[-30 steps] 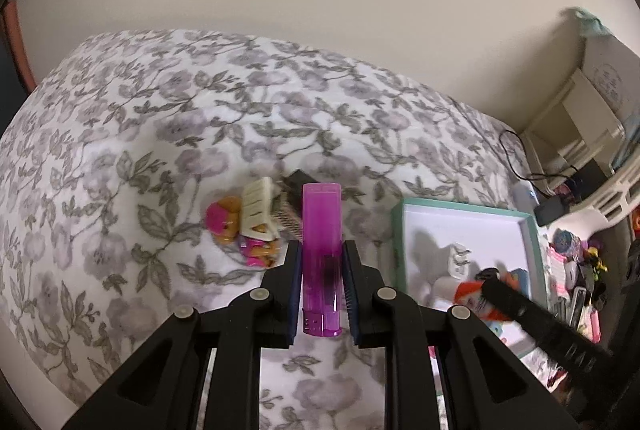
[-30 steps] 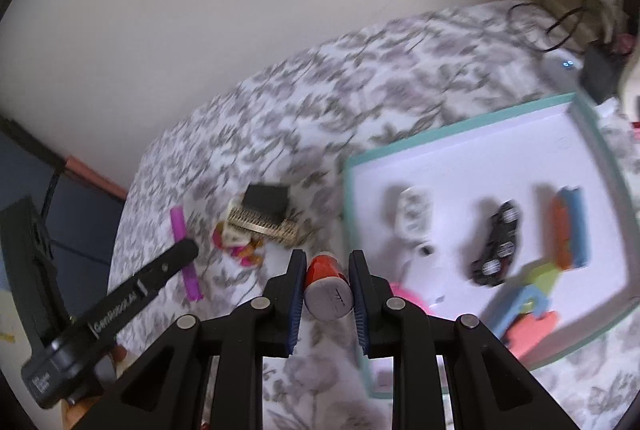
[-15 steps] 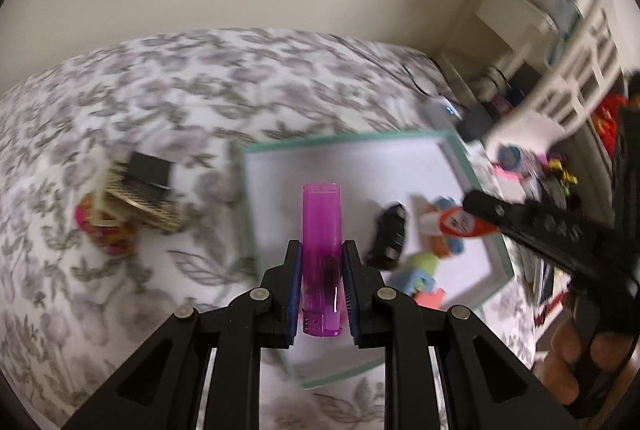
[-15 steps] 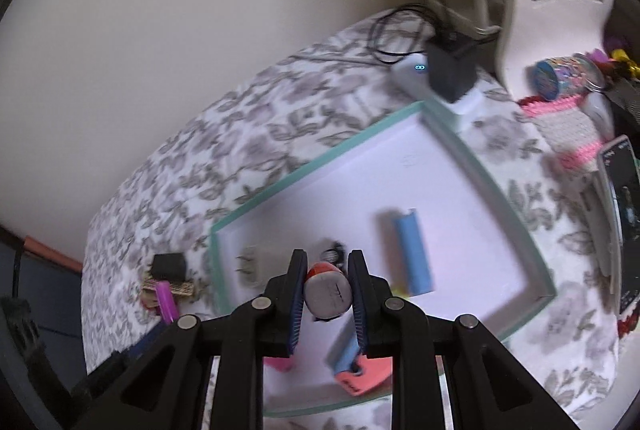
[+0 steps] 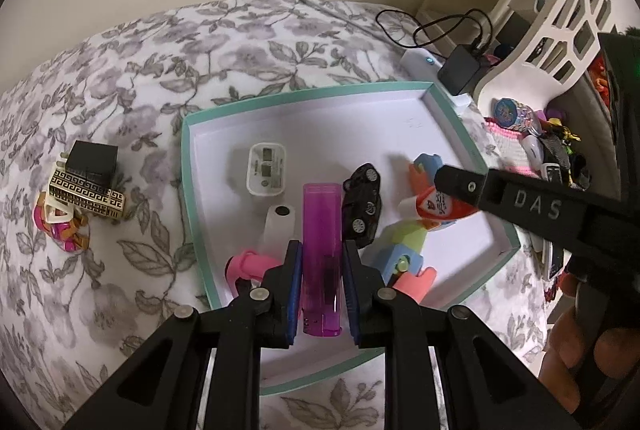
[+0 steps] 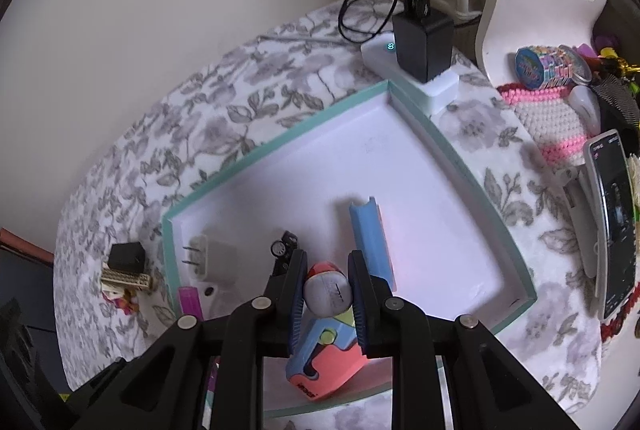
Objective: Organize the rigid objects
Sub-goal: 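Carry purple lighter with left tool while right tool carries orange bottle to tray, then open left gripper releasing lighter in tray while right gripper releases orange bottle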
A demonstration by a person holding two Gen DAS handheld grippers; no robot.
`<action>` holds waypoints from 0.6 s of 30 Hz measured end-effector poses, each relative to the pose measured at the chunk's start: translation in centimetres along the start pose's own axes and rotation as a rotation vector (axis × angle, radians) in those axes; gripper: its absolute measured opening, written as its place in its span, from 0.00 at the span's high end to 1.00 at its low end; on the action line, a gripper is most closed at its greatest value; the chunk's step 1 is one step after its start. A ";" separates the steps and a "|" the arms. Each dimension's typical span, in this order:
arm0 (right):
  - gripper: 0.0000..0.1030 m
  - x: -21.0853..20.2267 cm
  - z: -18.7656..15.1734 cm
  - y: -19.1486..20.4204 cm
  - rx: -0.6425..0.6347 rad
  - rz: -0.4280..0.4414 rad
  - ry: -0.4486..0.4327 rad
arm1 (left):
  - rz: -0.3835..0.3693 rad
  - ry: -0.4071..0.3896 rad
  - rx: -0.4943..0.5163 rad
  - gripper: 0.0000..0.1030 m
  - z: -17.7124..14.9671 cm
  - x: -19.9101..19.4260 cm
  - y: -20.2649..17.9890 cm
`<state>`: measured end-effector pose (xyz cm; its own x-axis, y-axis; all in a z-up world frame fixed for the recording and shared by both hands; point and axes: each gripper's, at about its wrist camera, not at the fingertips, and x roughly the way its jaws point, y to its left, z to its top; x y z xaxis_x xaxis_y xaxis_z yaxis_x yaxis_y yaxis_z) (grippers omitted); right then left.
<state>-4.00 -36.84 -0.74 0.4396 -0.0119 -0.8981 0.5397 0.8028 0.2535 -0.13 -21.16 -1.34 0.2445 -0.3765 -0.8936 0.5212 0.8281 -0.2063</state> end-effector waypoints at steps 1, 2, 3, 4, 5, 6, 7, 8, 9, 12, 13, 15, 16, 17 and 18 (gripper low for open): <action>0.78 0.4 -0.1 0.0 -0.001 -0.004 0.012 | 0.002 0.004 -0.003 0.80 0.0 0.2 0.1; 0.78 0.7 -0.2 -0.1 -0.001 -0.005 0.025 | 0.005 0.009 -0.006 0.80 0.0 0.3 0.1; 0.78 0.9 -0.4 -0.1 -0.001 -0.007 0.033 | 0.006 0.013 -0.008 0.80 0.1 0.5 0.2; 0.78 1.1 -0.5 -0.1 -0.004 -0.009 0.040 | 0.006 0.018 -0.009 0.80 0.0 0.7 0.2; 0.78 1.2 -0.5 0.0 -0.006 -0.011 0.044 | 0.006 0.022 -0.010 0.80 0.0 0.8 0.2; 0.78 1.3 -0.6 0.0 -0.007 -0.013 0.047 | 0.003 0.022 -0.009 0.80 0.0 0.8 0.2; 0.78 1.3 -0.6 0.0 -0.007 -0.012 0.048 | 0.002 0.024 -0.009 0.80 0.0 0.9 0.2; 0.78 1.3 -0.5 0.0 -0.007 -0.011 0.048 | 0.003 0.024 -0.008 0.80 0.0 0.9 0.2; 0.78 1.2 -0.5 0.0 -0.006 -0.009 0.048 | 0.004 0.023 -0.007 0.80 0.0 0.8 0.1; 0.78 1.2 -0.5 0.0 -0.005 -0.006 0.049 | 0.000 0.020 -0.013 0.79 0.1 0.6 0.3; 0.78 1.1 -0.4 0.0 -0.004 -0.004 0.050 | -0.005 0.019 -0.017 0.77 0.2 0.5 0.3; 0.77 1.0 -0.4 0.1 -0.003 -0.002 0.049 | -0.011 0.014 -0.023 0.67 0.3 0.3 0.4; 0.77 0.8 -0.4 0.1 -0.003 -0.003 0.042 | -0.013 0.011 -0.026 0.64 0.4 0.1 0.5; 0.77 0.7 -0.3 0.2 -0.004 -0.004 0.039 | -0.014 0.006 -0.029 0.62 0.4 -0.1 0.5; 0.77 0.4 -0.3 0.3 -0.008 -0.003 0.030 | -0.016 0.001 -0.032 0.62 0.5 -0.3 0.6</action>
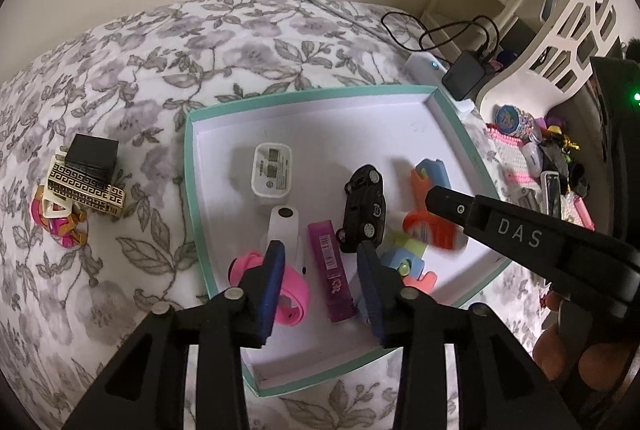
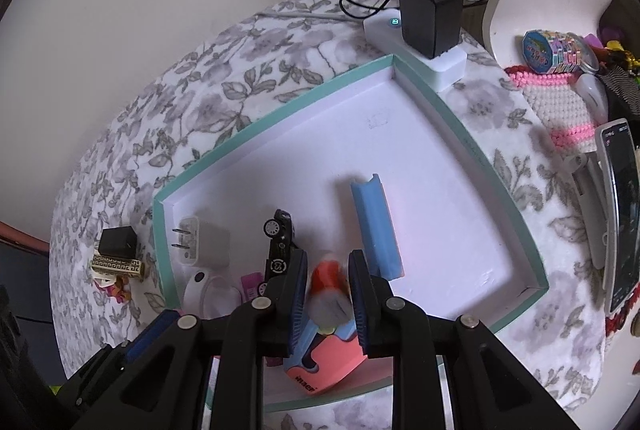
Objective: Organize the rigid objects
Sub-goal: 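Open left gripper releasing lighter in tray while right gripper releases orange bottle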
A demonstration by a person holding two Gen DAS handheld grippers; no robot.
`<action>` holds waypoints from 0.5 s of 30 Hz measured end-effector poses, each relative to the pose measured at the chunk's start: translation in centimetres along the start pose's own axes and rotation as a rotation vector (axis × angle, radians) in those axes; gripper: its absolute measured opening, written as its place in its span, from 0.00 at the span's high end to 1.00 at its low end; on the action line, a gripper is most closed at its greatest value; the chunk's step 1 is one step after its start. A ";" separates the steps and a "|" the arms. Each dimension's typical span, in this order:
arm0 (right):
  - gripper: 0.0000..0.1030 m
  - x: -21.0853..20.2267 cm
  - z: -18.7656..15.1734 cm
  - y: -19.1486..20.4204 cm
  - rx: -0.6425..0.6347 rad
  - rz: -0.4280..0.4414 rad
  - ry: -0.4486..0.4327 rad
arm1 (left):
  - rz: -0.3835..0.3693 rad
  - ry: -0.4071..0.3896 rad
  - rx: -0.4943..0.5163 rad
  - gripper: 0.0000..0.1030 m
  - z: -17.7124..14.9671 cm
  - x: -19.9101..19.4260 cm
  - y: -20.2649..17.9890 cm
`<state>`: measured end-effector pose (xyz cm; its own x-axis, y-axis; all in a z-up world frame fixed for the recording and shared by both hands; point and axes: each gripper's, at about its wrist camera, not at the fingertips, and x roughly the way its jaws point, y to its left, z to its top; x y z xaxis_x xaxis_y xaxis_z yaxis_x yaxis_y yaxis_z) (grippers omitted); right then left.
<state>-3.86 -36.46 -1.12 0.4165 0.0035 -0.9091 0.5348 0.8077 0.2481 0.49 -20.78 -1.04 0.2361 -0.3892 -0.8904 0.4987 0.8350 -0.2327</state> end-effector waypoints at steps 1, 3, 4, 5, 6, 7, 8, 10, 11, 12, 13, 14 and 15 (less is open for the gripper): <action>0.77 -0.2 0.0 0.1 -0.002 0.001 -0.007 | -0.002 -0.005 -0.003 0.62 0.1 -0.2 0.1; 0.77 -0.7 0.1 0.2 -0.004 0.004 -0.023 | -0.007 -0.014 -0.013 0.62 0.2 -0.6 0.3; 0.77 -1.0 0.2 0.3 -0.005 0.007 -0.032 | -0.008 -0.019 -0.018 0.61 0.2 -0.8 0.5; 0.77 -1.3 0.3 0.3 -0.007 0.008 -0.043 | -0.009 -0.024 -0.025 0.61 0.3 -1.0 0.7; 0.77 -1.4 0.3 0.4 -0.008 0.008 -0.049 | -0.008 -0.028 -0.032 0.59 0.4 -1.1 0.9; 0.77 -1.7 0.4 0.5 -0.011 0.008 -0.058 | -0.009 -0.033 -0.042 0.58 0.5 -1.3 1.2; 0.76 -1.9 0.4 0.6 -0.014 0.008 -0.064 | -0.009 -0.037 -0.054 0.55 0.6 -1.5 1.5; 0.74 -2.1 0.4 0.8 -0.020 0.008 -0.073 | -0.011 -0.048 -0.079 0.53 0.8 -1.8 2.3; 0.71 -2.2 0.4 0.9 -0.024 0.008 -0.075 | -0.010 -0.053 -0.091 0.53 0.9 -2.0 2.7; 0.68 -2.2 0.4 1.1 -0.028 0.008 -0.077 | -0.008 -0.057 -0.102 0.52 1.0 -2.1 3.0; 0.68 -2.1 0.3 1.2 -0.033 0.007 -0.077 | -0.002 -0.064 -0.118 0.51 1.1 -2.3 3.6; 0.68 -2.0 0.3 1.4 -0.039 0.004 -0.075 | 0.005 -0.068 -0.130 0.44 1.2 -2.4 4.0; 0.68 -1.9 0.2 1.8 -0.052 0.000 -0.071 | 0.019 -0.074 -0.149 0.37 1.3 -2.6 4.7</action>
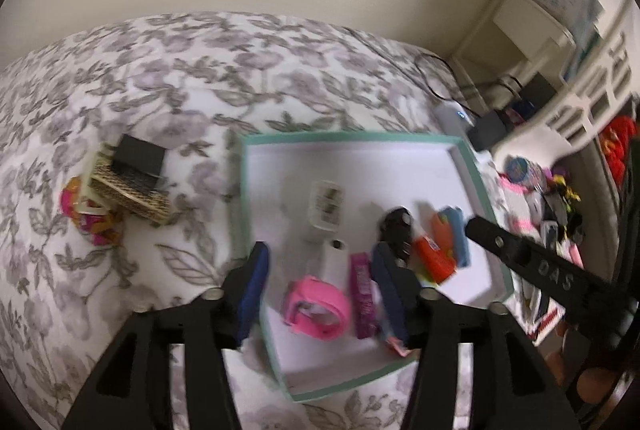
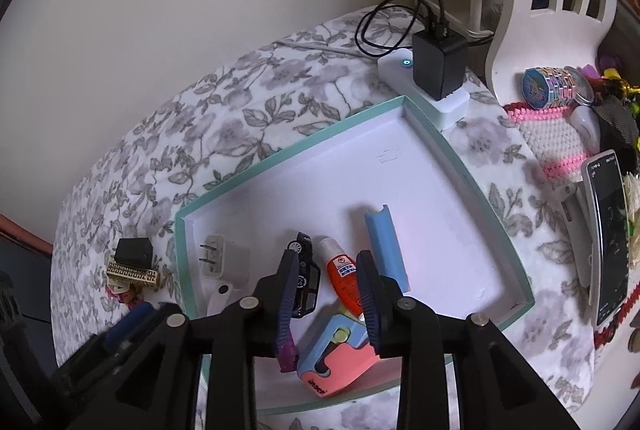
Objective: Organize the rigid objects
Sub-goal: 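Open left gripper releasing lighter in tray while right gripper releases orange bottle, then move both tools from the tray back over the pile of items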
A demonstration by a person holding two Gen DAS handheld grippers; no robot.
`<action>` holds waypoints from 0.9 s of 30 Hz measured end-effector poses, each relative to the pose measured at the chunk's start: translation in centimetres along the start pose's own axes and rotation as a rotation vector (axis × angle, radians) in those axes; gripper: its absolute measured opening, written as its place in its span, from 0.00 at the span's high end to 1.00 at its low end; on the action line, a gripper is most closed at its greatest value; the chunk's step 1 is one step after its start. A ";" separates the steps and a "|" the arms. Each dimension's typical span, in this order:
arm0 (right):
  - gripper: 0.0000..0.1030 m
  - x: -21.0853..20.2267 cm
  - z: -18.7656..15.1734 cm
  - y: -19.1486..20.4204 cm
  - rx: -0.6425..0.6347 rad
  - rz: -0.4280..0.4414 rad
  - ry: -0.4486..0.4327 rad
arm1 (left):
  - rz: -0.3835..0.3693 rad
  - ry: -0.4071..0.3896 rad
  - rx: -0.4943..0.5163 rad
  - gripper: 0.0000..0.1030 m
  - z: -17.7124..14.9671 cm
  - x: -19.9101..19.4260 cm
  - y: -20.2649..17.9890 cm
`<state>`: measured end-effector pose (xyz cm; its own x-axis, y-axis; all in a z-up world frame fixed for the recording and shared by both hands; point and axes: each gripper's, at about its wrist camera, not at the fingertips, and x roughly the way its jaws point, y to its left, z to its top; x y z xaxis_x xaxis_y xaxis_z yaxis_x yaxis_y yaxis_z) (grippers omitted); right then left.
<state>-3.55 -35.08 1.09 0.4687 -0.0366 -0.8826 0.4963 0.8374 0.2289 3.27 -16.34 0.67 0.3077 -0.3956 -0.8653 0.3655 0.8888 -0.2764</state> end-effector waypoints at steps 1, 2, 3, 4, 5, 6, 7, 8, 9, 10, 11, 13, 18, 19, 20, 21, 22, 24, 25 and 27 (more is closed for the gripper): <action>0.68 0.1 -0.1 0.4 -0.018 -0.001 0.004 | 0.010 -0.005 -0.014 0.34 0.1 -0.1 0.5; 0.66 0.2 -0.2 0.7 -0.030 -0.002 0.005 | 0.021 -0.008 -0.030 0.33 0.3 -0.1 1.0; 0.60 0.3 -0.3 1.1 -0.046 -0.005 0.006 | 0.031 -0.011 -0.047 0.33 0.4 -0.2 1.6; 0.55 0.4 -0.4 1.5 -0.058 -0.005 0.005 | 0.043 -0.014 -0.069 0.32 0.5 -0.3 2.4; 0.46 0.4 -0.5 1.9 -0.070 -0.002 0.002 | 0.053 -0.017 -0.089 0.29 0.6 -0.4 3.1; 0.39 0.3 -0.5 2.2 -0.076 0.001 0.000 | 0.063 -0.019 -0.105 0.19 0.7 -0.4 3.7; 0.37 0.3 -0.6 2.6 -0.089 0.007 -0.003 | 0.080 -0.024 -0.127 0.14 0.8 -0.5 4.4; 0.35 0.3 -0.7 3.0 -0.099 0.009 -0.006 | 0.093 -0.027 -0.143 0.12 0.8 -0.6 5.0; 0.34 0.4 -0.9 3.3 -0.109 0.011 -0.006 | 0.106 -0.029 -0.159 0.12 0.9 -0.7 5.6; 0.33 0.4 -1.0 3.6 -0.118 0.013 -0.003 | 0.121 -0.028 -0.177 0.12 0.9 -0.8 6.3; 0.30 0.5 -1.1 4.0 -0.128 0.017 0.000 | 0.130 -0.028 -0.189 0.12 0.9 -0.8 6.7; 0.20 0.7 -1.3 4.8 -0.147 0.028 0.005 | 0.147 -0.026 -0.219 0.12 0.8 -0.9 7.8; 0.13 0.8 -1.8 6.1 -0.179 0.050 0.004 | 0.151 -0.028 -0.288 0.12 0.8 -1.2 9.9; 0.13 0.8 -1.9 6.4 -0.183 0.057 0.003 | 0.156 -0.032 -0.300 0.12 0.8 -1.3 10.4; 0.11 0.8 -2.0 6.6 -0.186 0.064 0.003 | 0.158 -0.036 -0.311 0.12 0.8 -1.5 10.7; 0.04 0.8 -2.1 6.9 -0.192 0.077 0.002 | 0.159 -0.040 -0.322 0.12 0.8 -1.7 11.1; 0.00 0.7 -2.2 7.1 -0.194 0.085 -0.001 | 0.160 -0.045 -0.335 0.12 0.8 -1.8 11.5; 0.00 0.4 -2.3 7.8 -0.204 0.107 -0.017 | 0.168 -0.055 -0.355 0.12 0.8 -2.1 12.3; 0.00 0.2 -2.4 8.2 -0.215 0.116 -0.020 | 0.177 -0.063 -0.365 0.12 0.7 -2.4 12.7; 0.00 -0.1 -2.7 9.2 -0.242 0.120 -0.032 | 0.196 -0.078 -0.379 0.12 0.7 -2.8 13.4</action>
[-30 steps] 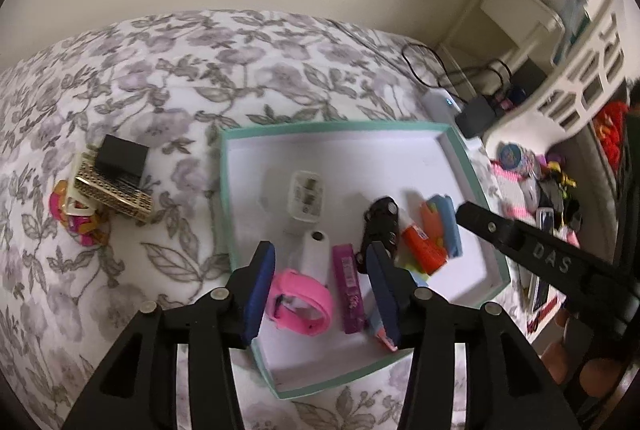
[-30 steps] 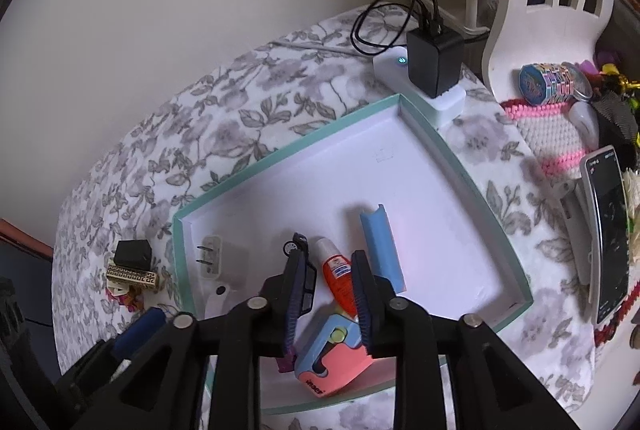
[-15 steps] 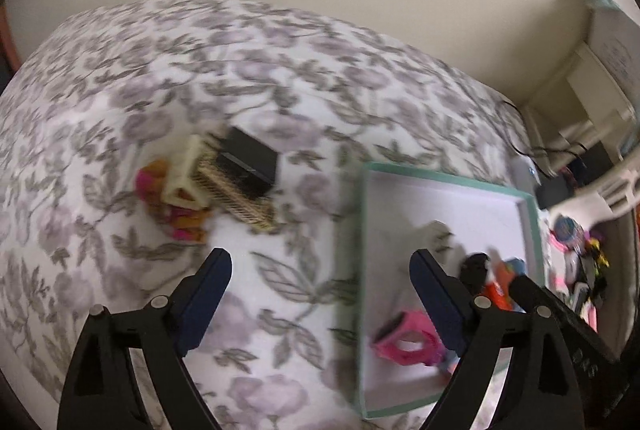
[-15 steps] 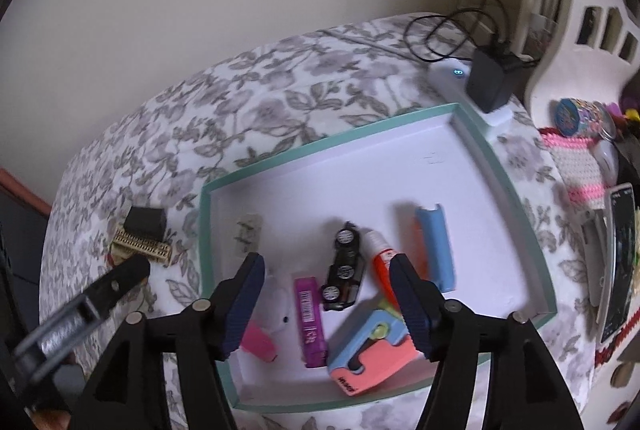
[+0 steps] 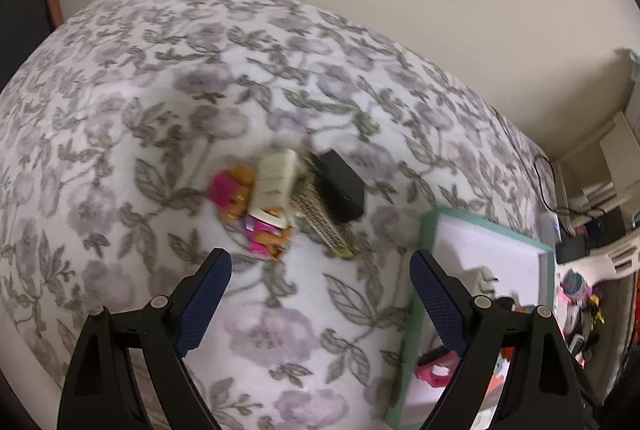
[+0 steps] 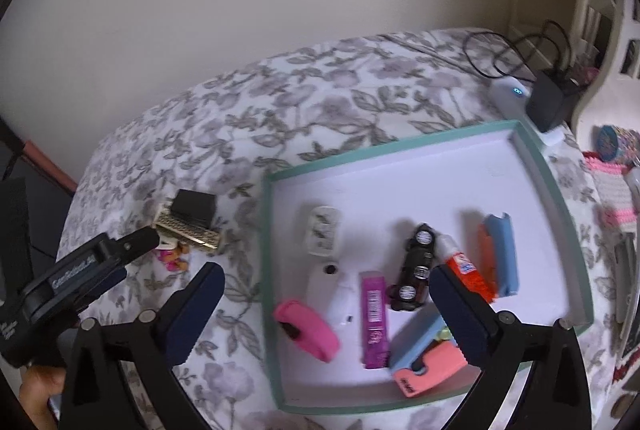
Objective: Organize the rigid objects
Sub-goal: 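Move both tools from the tray back over the pile of items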
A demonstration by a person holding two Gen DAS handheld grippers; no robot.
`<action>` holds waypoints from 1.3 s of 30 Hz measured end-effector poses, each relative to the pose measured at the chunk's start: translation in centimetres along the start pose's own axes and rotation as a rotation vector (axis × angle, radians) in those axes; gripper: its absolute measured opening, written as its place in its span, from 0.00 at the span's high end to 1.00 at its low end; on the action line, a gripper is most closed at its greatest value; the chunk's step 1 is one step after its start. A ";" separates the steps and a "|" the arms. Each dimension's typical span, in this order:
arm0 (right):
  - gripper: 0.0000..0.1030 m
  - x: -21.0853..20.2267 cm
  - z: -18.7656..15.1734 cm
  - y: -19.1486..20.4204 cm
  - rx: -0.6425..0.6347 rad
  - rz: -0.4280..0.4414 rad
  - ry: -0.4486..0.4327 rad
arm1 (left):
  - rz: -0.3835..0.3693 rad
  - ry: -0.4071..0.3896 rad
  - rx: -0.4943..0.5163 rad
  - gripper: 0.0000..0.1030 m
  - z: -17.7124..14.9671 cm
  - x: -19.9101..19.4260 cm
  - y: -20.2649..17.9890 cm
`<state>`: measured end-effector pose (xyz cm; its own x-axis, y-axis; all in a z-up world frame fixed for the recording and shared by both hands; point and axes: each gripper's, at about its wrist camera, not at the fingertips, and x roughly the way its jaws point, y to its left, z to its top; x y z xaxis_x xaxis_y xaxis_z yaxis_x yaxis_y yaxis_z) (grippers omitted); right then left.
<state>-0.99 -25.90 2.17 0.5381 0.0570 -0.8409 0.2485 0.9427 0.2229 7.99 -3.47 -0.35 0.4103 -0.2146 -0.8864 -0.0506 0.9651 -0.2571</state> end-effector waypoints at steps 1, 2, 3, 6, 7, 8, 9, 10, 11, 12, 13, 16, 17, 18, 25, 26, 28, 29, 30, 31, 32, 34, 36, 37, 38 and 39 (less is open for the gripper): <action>0.00 0.1 -0.1 0.4 -0.011 -0.004 -0.003 | 0.006 -0.007 -0.009 0.12 0.2 -0.1 0.4; 0.00 0.1 -0.1 0.9 -0.025 -0.010 -0.006 | 0.008 -0.013 -0.018 0.12 0.3 -0.3 0.8; 0.00 0.2 -0.2 1.4 -0.039 -0.013 -0.007 | 0.009 -0.020 -0.029 0.12 0.4 -0.4 1.2; 0.00 0.5 -0.6 2.9 -0.075 -0.001 -0.002 | 0.006 -0.040 -0.069 0.11 0.8 -0.9 2.7; 0.00 0.7 -0.8 3.4 -0.088 -0.003 0.001 | 0.006 -0.049 -0.086 0.11 1.0 -1.1 3.3; 0.00 0.9 -1.0 4.0 -0.105 -0.008 0.005 | 0.005 -0.057 -0.101 0.10 1.2 -1.3 3.8; 0.00 1.1 -1.2 4.7 -0.124 -0.012 0.007 | 0.006 -0.062 -0.113 0.05 1.3 -1.4 4.3; 0.00 1.3 -1.3 5.4 -0.142 -0.010 0.011 | 0.005 -0.068 -0.129 0.02 1.5 -1.6 5.0; 0.00 1.5 -1.4 5.9 -0.153 -0.008 0.014 | 0.005 -0.072 -0.142 0.00 1.6 -1.7 5.5; 0.00 1.7 -1.5 6.5 -0.166 -0.003 0.018 | 0.007 -0.076 -0.156 0.00 1.8 -1.8 6.0; 0.00 1.9 -1.6 7.2 -0.176 0.004 0.023 | 0.009 -0.082 -0.172 0.00 1.9 -1.9 6.7; 0.00 2.5 -1.9 9.0 -0.198 0.027 0.034 | 0.016 -0.093 -0.198 0.00 2.3 -2.2 8.1; 0.00 2.6 -1.9 9.5 -0.203 0.033 0.037 | 0.022 -0.097 -0.201 0.00 2.4 -2.3 8.5; 0.00 2.8 -2.0 10.1 -0.207 0.040 0.039 | 0.031 -0.101 -0.202 0.00 2.5 -2.4 8.9; 0.00 4.4 -2.6 13.2 -0.237 0.065 0.068 | 0.065 -0.124 -0.235 0.00 3.2 -3.1 11.9; 0.00 4.6 -2.6 13.5 -0.245 0.064 0.071 | 0.072 -0.126 -0.237 0.00 3.3 -3.2 12.2; 0.00 5.0 -2.8 14.1 -0.261 0.061 0.076 | 0.079 -0.128 -0.244 0.00 3.4 -3.3 12.8; 0.00 5.1 -2.9 14.3 -0.266 0.060 0.078 | 0.080 -0.128 -0.250 0.00 3.4 -3.3 13.1; 0.00 5.3 -2.9 14.4 -0.270 0.058 0.080 | 0.078 -0.127 -0.255 0.00 3.5 -3.2 13.3; 0.00 5.5 -2.9 14.5 -0.271 0.058 0.082 | 0.075 -0.126 -0.261 0.00 3.6 -3.2 13.5; 0.00 5.7 -2.9 14.6 -0.269 0.057 0.085 | 0.072 -0.126 -0.265 0.00 3.7 -3.2 13.6; 0.00 6.0 -2.9 14.7 -0.267 0.057 0.092 | 0.067 -0.125 -0.272 0.00 3.8 -3.0 13.9; 0.00 6.4 -2.7 14.8 -0.262 0.058 0.098 | 0.063 -0.121 -0.275 0.00 4.0 -2.8 14.1; 0.00 6.6 -2.6 14.8 -0.261 0.058 0.100 | 0.063 -0.120 -0.276 0.00 4.1 -2.8 14.1; 0.00 6.7 -2.5 14.7 -0.259 0.061 0.104 | 0.065 -0.120 -0.274 0.00 4.2 -2.7 14.2; 0.00 6.9 -2.2 14.6 -0.255 0.065 0.105 | 0.067 -0.121 -0.272 0.00 4.3 -2.6 14.2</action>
<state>4.58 -10.97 -1.50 0.4566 0.1410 -0.8784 -0.0013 0.9875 0.1578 10.14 11.41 -0.07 0.5023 -0.1170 -0.8567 -0.3163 0.8973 -0.3080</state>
